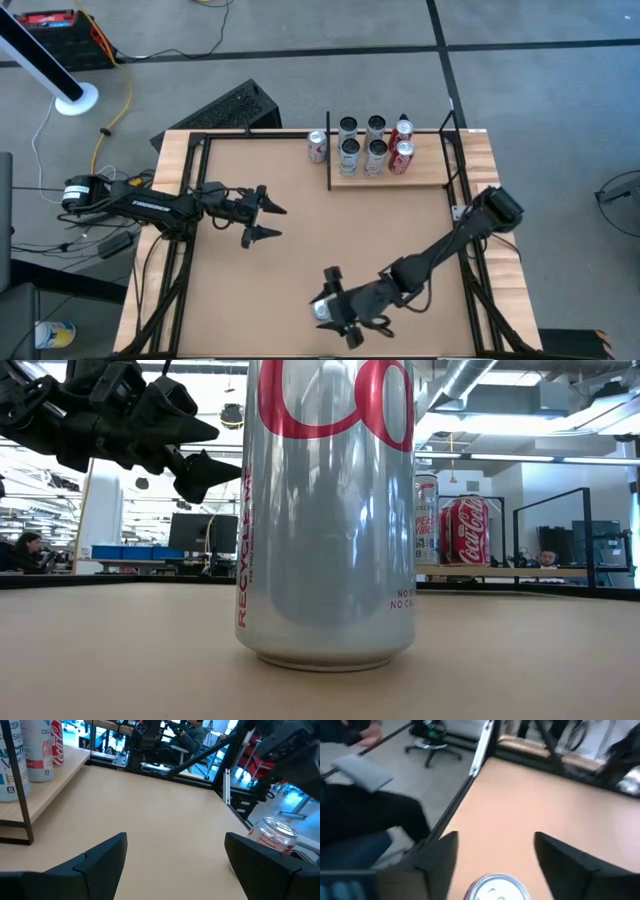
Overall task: Place canned beverage on shelf
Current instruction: Put the bottom silver and red soda can on the shelf
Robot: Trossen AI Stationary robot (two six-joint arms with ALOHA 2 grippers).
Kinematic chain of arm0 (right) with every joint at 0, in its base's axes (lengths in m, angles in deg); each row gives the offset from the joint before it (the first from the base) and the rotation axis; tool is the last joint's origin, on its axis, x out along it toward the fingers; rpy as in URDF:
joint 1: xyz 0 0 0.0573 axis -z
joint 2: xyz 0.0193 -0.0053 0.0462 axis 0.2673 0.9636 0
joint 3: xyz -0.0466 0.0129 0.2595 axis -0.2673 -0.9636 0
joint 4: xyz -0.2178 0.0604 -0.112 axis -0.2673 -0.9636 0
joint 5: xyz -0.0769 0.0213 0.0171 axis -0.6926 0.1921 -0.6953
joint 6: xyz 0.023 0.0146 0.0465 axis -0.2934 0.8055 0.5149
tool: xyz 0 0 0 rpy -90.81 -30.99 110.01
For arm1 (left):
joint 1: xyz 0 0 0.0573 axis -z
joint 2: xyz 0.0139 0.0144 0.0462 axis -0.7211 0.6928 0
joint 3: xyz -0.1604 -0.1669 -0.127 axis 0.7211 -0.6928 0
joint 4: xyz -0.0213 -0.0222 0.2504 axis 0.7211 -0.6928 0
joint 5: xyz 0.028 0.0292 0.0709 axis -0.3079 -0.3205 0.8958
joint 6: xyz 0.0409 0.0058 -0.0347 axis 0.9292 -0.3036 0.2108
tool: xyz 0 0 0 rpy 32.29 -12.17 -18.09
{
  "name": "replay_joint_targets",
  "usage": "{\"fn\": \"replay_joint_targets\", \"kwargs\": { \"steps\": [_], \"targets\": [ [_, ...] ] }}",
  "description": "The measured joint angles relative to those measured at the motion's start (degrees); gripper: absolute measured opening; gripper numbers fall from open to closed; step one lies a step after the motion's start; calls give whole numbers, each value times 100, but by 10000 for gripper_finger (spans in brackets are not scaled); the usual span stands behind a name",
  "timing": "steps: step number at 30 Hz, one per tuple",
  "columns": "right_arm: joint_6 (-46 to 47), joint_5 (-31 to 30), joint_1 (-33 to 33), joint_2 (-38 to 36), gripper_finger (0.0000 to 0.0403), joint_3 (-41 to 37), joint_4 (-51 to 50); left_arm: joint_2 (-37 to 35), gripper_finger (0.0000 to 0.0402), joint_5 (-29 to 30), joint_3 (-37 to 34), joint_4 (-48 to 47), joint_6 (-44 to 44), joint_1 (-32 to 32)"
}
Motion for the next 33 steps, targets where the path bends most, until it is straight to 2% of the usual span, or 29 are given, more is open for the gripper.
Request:
{"fn": "replay_joint_targets", "kwargs": {
  "steps": [2, 5, 10, 16, 33],
  "targets": [
    [82, 334, 78, 0, 316, 165, -380, 0, 320, -66, 0, -7, 1, 0],
    [90, 517, 156, -55, 359, 303, -924, 0, 320, -195, 0, -8, -4, 0],
    [94, 554, 274, -74, 395, 358, -1563, 0, 320, -288, 2, -7, -1, 2],
    [125, 854, 340, 9, 396, 358, -1639, 0, 320, -286, 2, -9, 17, 2],
    [289, 813, 314, 102, 395, 358, -1640, 0, 320, -290, 2, -12, 18, 2]
  ]
}}
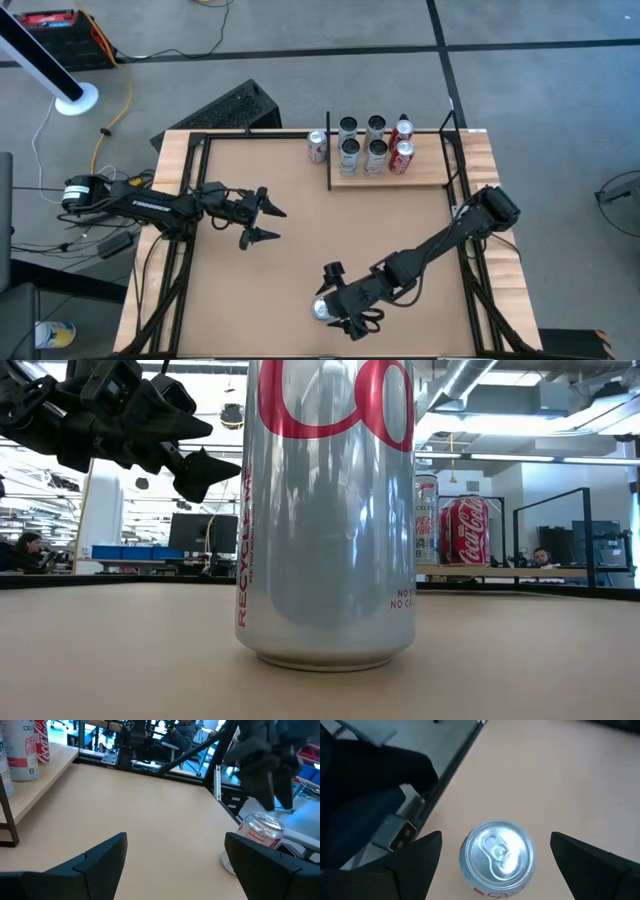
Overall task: Place canned beverage on shelf
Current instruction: Put the bottom silver and red soda can on the shelf
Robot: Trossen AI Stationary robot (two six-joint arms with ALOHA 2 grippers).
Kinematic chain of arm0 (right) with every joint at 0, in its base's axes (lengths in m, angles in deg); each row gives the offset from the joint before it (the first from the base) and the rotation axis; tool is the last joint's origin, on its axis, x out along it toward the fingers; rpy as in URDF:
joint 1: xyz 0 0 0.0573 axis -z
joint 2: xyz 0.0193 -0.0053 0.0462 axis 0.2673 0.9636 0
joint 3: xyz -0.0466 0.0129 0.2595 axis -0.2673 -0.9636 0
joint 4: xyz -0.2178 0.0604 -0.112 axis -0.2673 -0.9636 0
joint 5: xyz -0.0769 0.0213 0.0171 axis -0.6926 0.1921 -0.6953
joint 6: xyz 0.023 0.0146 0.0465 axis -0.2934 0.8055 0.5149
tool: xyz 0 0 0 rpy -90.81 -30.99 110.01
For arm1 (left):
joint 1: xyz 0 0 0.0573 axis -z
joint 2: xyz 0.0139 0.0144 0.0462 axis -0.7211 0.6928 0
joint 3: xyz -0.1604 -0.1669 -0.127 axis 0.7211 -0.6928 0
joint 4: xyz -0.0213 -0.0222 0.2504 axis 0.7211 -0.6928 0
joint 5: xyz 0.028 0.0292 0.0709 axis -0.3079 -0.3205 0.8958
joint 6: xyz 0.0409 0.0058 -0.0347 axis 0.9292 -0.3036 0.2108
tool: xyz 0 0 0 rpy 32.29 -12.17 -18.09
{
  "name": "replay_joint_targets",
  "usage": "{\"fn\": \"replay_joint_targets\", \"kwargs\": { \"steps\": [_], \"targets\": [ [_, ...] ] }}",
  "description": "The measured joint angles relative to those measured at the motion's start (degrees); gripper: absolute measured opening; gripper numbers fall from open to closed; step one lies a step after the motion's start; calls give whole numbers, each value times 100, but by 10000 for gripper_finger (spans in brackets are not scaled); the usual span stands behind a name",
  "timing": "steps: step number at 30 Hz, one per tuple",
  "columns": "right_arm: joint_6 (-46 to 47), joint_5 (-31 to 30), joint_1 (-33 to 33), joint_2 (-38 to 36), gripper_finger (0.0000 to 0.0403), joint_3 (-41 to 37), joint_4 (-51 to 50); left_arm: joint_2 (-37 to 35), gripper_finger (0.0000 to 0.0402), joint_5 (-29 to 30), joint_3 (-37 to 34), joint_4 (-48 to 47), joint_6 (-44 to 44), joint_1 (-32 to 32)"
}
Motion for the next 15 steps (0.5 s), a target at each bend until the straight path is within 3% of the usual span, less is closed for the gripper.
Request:
{"fn": "replay_joint_targets", "kwargs": {
  "steps": [15],
  "targets": [
    [-47, -134, 36, 274, 395, -4, -46, -2, 320, 0, 0, -129, 4, 0]
  ]
}}
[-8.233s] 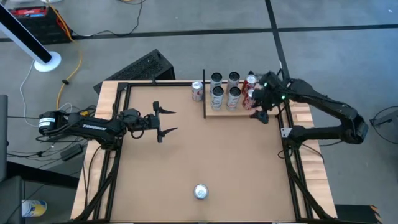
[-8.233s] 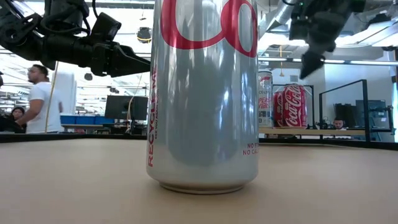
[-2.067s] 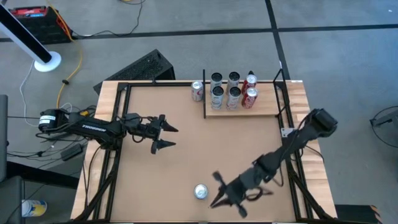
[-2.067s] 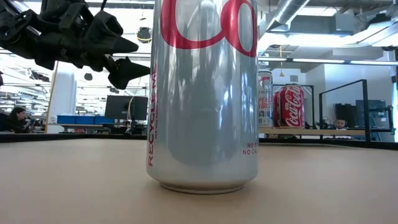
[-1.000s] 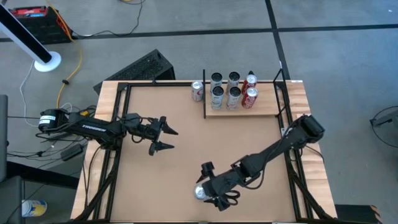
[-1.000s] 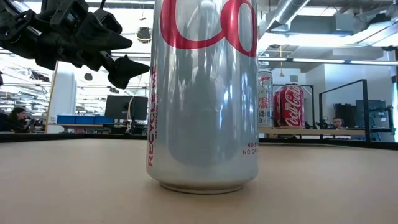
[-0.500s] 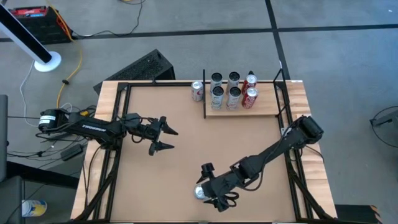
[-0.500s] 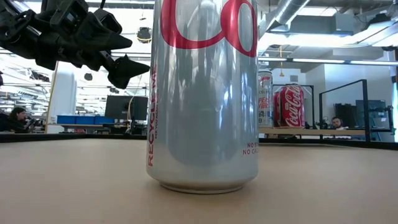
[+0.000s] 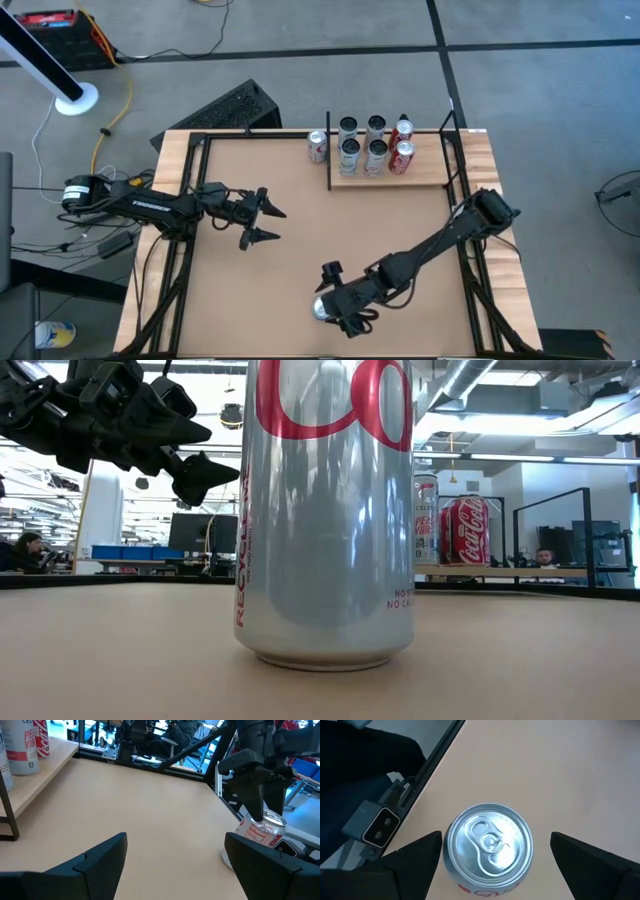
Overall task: Place canned beverage on shelf
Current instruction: Put the bottom silver and red soda can on the shelf
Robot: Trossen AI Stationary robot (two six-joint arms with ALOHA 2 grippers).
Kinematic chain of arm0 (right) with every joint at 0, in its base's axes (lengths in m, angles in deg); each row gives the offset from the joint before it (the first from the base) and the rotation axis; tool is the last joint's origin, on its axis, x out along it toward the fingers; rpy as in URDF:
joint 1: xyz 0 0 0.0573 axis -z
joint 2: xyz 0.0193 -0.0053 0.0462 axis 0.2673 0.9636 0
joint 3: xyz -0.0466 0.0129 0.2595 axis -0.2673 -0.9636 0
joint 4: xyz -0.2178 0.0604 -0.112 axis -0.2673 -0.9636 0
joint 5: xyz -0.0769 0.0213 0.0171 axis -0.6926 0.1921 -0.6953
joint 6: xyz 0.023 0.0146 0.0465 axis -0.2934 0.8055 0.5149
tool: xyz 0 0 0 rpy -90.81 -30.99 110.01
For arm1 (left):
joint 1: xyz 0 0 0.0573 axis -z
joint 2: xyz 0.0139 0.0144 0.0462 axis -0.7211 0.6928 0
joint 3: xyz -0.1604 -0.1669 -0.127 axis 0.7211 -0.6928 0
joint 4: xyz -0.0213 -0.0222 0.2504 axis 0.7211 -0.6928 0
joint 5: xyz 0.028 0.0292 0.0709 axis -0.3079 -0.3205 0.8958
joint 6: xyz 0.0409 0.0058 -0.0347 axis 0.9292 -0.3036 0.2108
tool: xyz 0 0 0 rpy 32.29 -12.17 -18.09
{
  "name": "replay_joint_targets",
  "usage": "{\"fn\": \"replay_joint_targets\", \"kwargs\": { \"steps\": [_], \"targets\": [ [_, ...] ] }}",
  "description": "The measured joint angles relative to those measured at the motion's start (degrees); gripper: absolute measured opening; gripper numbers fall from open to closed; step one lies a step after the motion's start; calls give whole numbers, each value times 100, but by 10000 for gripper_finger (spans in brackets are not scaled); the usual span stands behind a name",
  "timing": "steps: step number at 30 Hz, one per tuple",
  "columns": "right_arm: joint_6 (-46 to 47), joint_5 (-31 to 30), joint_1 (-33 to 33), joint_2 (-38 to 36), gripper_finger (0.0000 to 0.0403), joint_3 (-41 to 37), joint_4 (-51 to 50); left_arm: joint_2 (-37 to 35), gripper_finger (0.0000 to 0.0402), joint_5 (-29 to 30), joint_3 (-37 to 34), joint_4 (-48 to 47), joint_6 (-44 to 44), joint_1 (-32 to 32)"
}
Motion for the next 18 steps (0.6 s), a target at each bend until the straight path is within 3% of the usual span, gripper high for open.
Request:
{"fn": "replay_joint_targets", "kwargs": {
  "steps": [6, 18],
  "targets": [
    [-5, 0, 4, 0, 381, 0, -13, 0, 320, 0, 0, 1, 2, 0],
    [1, 50, -4, -7, 269, 0, 9, 0, 320, 2, 0, 2, 4, 0]
  ]
}}
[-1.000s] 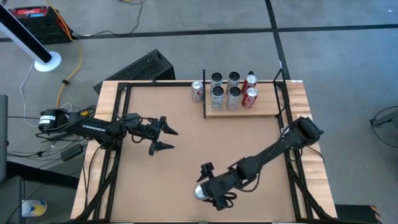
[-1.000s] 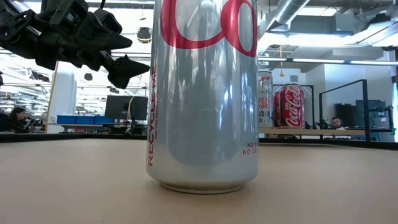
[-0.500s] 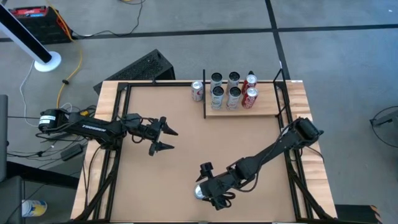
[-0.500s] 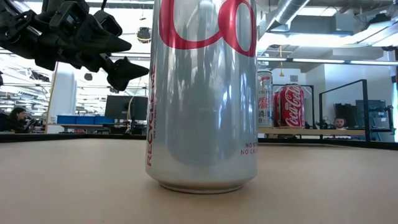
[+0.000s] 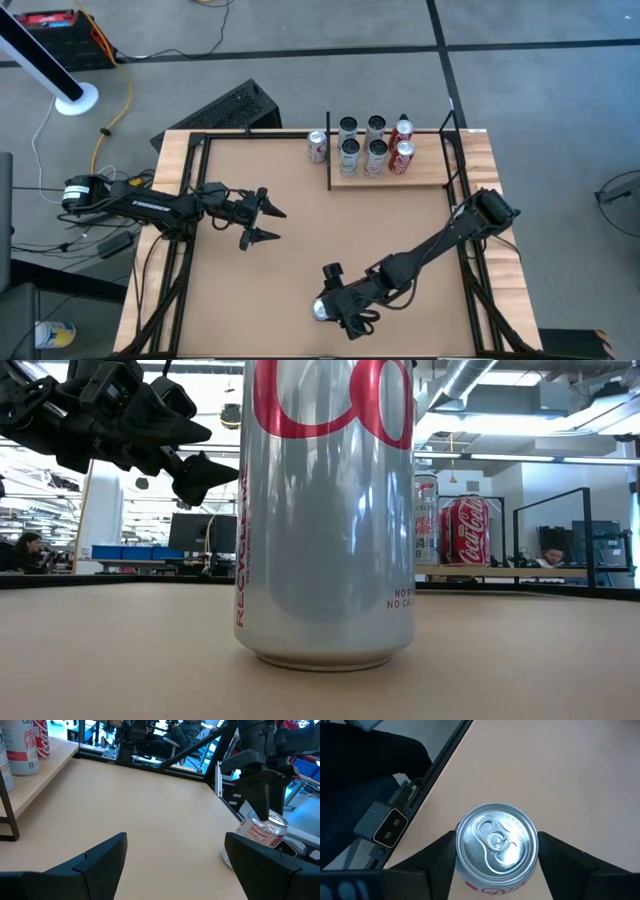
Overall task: Place canned beverage on shelf
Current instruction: Put the bottom silver and red soda can on the shelf
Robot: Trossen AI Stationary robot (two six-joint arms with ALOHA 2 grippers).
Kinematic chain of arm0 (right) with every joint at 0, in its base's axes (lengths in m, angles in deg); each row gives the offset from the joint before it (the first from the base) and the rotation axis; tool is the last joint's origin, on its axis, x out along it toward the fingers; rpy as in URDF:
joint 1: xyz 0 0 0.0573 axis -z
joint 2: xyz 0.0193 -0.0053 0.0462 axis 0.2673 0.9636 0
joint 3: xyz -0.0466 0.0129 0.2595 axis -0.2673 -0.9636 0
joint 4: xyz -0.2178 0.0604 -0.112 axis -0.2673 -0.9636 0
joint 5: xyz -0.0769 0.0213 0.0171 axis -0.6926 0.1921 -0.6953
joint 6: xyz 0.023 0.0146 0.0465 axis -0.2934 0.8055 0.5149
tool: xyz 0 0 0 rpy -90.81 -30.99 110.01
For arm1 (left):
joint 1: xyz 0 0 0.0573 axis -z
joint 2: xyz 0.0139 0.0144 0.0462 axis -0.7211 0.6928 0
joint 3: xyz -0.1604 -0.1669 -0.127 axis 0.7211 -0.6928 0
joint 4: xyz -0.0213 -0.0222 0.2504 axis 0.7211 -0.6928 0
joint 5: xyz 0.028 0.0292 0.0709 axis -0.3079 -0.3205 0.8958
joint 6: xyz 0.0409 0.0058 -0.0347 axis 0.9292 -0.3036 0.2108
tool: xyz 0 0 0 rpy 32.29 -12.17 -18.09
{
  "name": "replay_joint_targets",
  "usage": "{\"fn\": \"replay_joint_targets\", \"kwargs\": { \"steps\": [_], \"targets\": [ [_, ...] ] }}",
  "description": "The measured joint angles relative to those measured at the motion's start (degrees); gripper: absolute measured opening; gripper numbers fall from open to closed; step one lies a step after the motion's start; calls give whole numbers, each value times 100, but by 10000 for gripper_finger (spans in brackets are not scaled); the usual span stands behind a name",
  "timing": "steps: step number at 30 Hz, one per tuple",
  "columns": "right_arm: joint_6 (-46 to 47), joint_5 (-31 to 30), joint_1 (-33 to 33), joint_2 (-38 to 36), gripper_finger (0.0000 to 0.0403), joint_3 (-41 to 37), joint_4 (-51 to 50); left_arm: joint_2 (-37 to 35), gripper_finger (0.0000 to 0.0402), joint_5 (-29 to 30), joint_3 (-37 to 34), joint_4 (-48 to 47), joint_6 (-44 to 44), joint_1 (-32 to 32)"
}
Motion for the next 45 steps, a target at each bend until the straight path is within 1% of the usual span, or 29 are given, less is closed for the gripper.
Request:
{"fn": "replay_joint_targets", "kwargs": {
  "steps": [8, 12, 15, 19, 24, 27, 29, 33, 36, 41, 45],
  "targets": [
    [-88, -38, -4, -96, 268, -2, -108, 0, 320, 0, 0, 0, 0, 0],
    [-85, -109, 4, -333, 268, -13, -381, 0, 320, 0, 0, -1, 0, -1],
    [-86, -290, -18, -531, 270, -13, -584, 0, 320, -3, 0, 0, 0, 0],
    [-30, -485, -37, -814, 272, -13, -1169, 0, 320, -26, 0, -1, 0, 0],
    [289, -581, -73, -1383, 273, -38, -1925, 0, 320, -55, 0, -2, 0, -2],
    [535, -885, -120, -1868, 274, -347, -2215, 0, 320, -54, 0, -2, 0, -1],
    [864, -1077, -164, -2289, 274, -646, -2467, 0, 320, -55, 0, -2, 0, -2],
    [1443, -1394, -188, -3295, 274, -1386, -2834, 0, 320, -55, 0, -11, 54, -2],
    [1784, -1592, -84, -4112, 275, -1887, -3139, 0, 320, -47, 0, -9, 61, -1],
    [1985, -1901, 381, -5410, 275, -2488, -3689, 0, 320, -2, 0, -4, 59, -2],
    [1827, -1979, 972, -6226, 275, -2665, -4260, 0, 320, 2, 0, 2, 54, 0]
  ]
}}
